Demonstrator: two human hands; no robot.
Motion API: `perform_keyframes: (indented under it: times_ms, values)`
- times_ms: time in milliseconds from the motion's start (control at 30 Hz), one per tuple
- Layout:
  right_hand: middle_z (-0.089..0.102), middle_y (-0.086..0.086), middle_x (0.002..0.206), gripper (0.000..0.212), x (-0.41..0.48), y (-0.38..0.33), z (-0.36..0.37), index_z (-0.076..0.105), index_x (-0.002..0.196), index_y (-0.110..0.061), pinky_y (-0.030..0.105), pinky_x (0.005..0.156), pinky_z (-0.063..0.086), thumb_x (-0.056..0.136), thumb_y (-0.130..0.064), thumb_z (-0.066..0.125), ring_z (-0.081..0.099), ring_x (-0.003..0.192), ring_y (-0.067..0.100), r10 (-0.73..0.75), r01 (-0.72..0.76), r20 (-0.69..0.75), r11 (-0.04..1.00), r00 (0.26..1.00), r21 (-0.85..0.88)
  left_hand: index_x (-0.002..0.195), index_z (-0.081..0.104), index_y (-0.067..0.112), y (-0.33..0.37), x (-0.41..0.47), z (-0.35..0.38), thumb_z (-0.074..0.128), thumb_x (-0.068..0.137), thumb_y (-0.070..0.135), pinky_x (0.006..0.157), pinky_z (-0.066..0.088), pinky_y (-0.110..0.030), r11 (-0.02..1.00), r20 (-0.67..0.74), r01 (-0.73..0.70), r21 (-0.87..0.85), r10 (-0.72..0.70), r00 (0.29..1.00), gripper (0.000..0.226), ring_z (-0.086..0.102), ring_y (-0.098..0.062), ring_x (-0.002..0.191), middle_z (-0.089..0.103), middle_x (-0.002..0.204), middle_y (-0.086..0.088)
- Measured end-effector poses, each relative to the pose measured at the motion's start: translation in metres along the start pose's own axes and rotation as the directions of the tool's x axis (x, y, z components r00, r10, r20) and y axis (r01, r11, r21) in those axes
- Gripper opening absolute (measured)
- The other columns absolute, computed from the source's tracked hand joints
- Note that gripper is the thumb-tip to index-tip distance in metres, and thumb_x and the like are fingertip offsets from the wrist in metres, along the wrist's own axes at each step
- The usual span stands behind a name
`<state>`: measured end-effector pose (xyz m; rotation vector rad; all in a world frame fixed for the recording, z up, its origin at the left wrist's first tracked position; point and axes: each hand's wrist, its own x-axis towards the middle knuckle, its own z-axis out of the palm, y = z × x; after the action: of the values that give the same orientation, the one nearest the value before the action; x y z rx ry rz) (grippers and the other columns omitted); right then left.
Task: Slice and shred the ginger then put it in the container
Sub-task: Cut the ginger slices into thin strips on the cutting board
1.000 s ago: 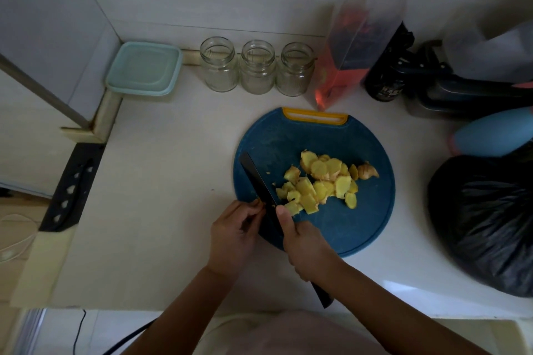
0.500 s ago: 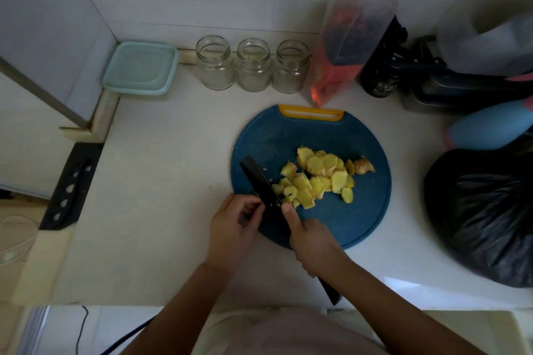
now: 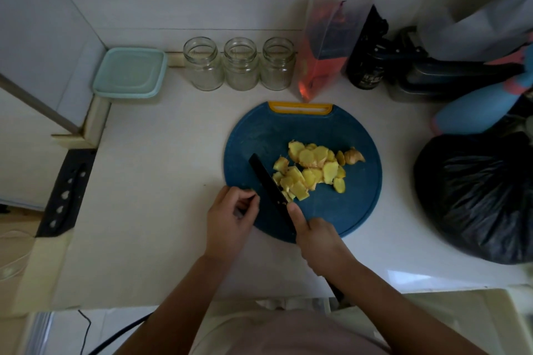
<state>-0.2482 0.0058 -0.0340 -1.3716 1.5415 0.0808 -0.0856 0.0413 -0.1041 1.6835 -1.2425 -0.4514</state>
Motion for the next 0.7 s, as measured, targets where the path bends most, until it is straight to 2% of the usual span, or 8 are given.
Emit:
perform_keyframes:
  times_ms: [67,167,300,467,633,700]
  values:
    - [0.041,0.005,0.059,0.060,0.0017,-0.0001,0.0050,0.039,0.062,-0.014,0.023,0.047,0.032,0.095,-0.064,0.031,0.038,0.046,0.011,-0.035,0.034,0.015,0.998,0.999,0.052,0.086,0.069,0.005,0.0006,0.0002,0.0001,0.073,0.081,0.004,0.062,0.051,-0.022,1.000,-0.003,-0.006,-0.002,0.006,1.000,0.007,0.060,-0.008,0.070,0.061,0.082,0.000]
    - [0.041,0.007,0.059,0.061,0.0017,-0.0022,0.0057,0.040,0.061,-0.013,0.024,0.046,0.034,0.094,-0.063,0.032,0.037,0.045,0.012,-0.095,0.093,0.031,0.994,0.995,0.057,0.085,0.069,0.006,0.0000,0.0003,-0.0002,0.074,0.079,0.003,0.063,0.052,-0.021,1.000,-0.010,-0.011,-0.022,0.011,1.000,0.008,0.060,-0.006,0.070,0.061,0.081,0.001]
    - [0.043,-0.001,0.055,0.060,-0.0010,-0.0031,-0.0018,0.043,0.064,-0.018,0.014,0.040,0.030,0.092,-0.068,0.027,0.038,0.045,0.007,-0.074,0.073,0.049,0.997,0.996,0.020,0.087,0.071,0.007,-0.0007,-0.0002,-0.0003,0.074,0.078,0.003,0.067,0.055,-0.026,0.997,-0.001,0.017,-0.071,-0.017,1.000,0.010,0.063,-0.009,0.071,0.063,0.082,0.001]
    - [0.039,0.003,0.052,0.064,0.0029,-0.0042,0.0028,0.036,0.055,-0.014,0.023,0.045,0.034,0.092,-0.066,0.033,0.035,0.035,0.006,-0.115,0.114,0.005,0.991,0.993,0.071,0.089,0.071,0.010,-0.0042,-0.0005,-0.0023,0.073,0.078,0.007,0.072,0.057,-0.037,0.992,0.027,0.039,-0.123,-0.036,0.999,0.012,0.066,-0.016,0.075,0.066,0.084,-0.002]
    - [0.040,0.001,0.054,0.060,0.0007,-0.0058,0.0012,0.039,0.059,-0.015,0.018,0.048,0.032,0.097,-0.060,0.029,0.037,0.046,0.009,-0.156,0.156,0.032,0.988,0.987,-0.007,0.091,0.072,0.012,-0.0031,-0.0009,-0.0036,0.071,0.079,0.014,0.072,0.057,-0.037,0.990,0.030,0.045,-0.136,-0.041,0.999,0.013,0.067,-0.015,0.076,0.067,0.084,-0.002]
    - [0.038,0.003,0.053,0.061,0.0021,-0.0068,0.0023,0.036,0.056,-0.014,0.024,0.050,0.035,0.097,-0.059,0.030,0.037,0.044,0.010,-0.179,0.178,0.038,0.984,0.983,0.018,0.092,0.071,0.014,-0.0012,-0.0002,-0.0037,0.072,0.079,0.013,0.073,0.058,-0.036,0.988,0.028,0.049,-0.143,-0.046,0.999,0.013,0.068,-0.014,0.077,0.069,0.085,-0.002]
